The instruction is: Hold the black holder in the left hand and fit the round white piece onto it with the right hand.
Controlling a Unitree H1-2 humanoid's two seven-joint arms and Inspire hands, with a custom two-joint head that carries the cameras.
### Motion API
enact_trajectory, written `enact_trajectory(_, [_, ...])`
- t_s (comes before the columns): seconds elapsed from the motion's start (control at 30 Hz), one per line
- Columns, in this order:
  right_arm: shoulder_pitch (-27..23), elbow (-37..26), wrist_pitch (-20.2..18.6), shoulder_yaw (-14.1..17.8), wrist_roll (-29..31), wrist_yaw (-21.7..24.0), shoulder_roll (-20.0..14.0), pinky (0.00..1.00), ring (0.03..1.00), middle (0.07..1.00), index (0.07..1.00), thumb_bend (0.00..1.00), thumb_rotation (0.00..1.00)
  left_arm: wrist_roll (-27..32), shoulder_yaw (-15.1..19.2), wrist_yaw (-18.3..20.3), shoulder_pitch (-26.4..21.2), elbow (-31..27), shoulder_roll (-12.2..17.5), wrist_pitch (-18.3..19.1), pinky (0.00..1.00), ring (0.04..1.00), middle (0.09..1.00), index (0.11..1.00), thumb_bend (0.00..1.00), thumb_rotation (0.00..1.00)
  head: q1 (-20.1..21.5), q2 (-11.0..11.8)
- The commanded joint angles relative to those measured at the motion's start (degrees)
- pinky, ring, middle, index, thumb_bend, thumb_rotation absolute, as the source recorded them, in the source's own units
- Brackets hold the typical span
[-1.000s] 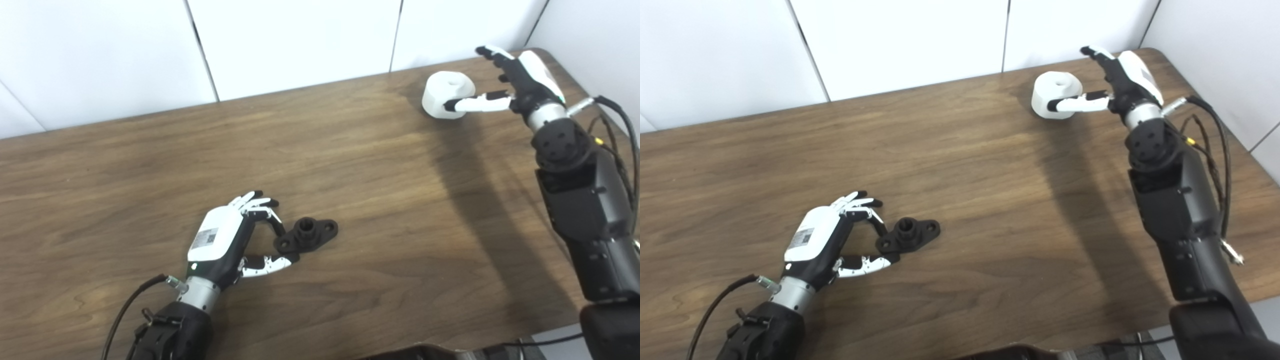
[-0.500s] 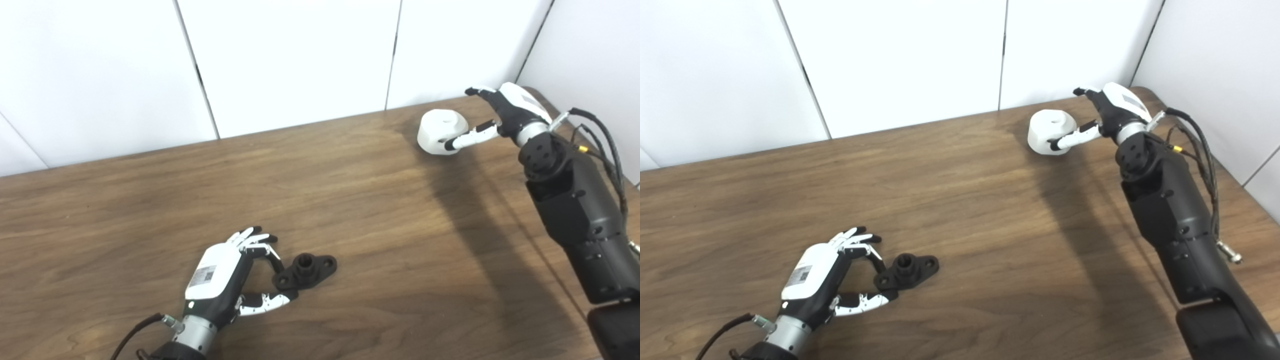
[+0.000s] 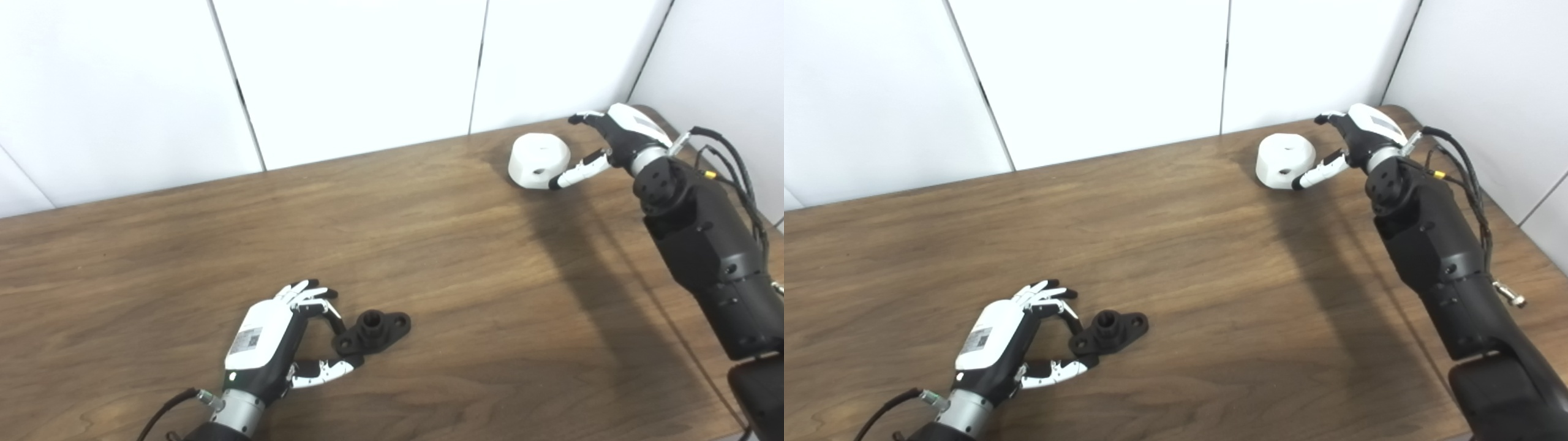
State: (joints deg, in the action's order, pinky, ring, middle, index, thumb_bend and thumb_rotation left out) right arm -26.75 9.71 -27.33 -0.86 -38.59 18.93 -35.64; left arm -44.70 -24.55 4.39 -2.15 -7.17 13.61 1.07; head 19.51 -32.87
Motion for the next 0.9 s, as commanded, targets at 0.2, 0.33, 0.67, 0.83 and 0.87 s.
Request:
enact_trajectory(0.2, [-3.15,0.38,2.18,-0.53,1.36,-3.73,-2.05,0.94,1.0,0.919,0.857,0.86,0.26,-1.12,-0.68,3.92,3.18,5.31,1.92,3.32,0.92,0.916,0.809,0.488,0.52,0.05,-0.16,0.1])
enact_trajectory(0.33, [-3.47,1.79,3.58,-0.82,2.23,-5.74,-1.65,0.94,0.989,0.912,0.846,0.86,0.26,-0.94,-0.82,3.45,3.12,5.79,1.91,2.62,0.91,0.913,0.808,0.487,0.52,0.05,-0.29,0.16])
enact_trajectory(0.67, [-4.33,4.43,5.0,-2.02,3.54,-9.43,-0.25,0.92,0.977,0.904,0.839,0.85,0.26,-1.11,-1.52,2.43,2.87,6.72,1.57,2.05,0.91,0.915,0.808,0.487,0.52,0.05,-0.91,0.52])
enact_trajectory(0.83, [-5.11,4.93,4.41,-2.84,3.94,-9.76,0.23,0.93,0.979,0.91,0.842,0.84,0.25,-1.0,-1.61,2.74,3.01,6.2,1.45,2.55,0.92,0.917,0.808,0.487,0.52,0.05,-0.78,0.53])
enact_trajectory(0.87, [-5.26,5.1,4.44,-3.0,4.03,-9.87,0.3,0.93,0.977,0.909,0.842,0.85,0.25,-1.08,-1.65,2.76,3.03,6.12,1.44,2.57,0.92,0.918,0.808,0.487,0.52,0.05,-0.82,0.55])
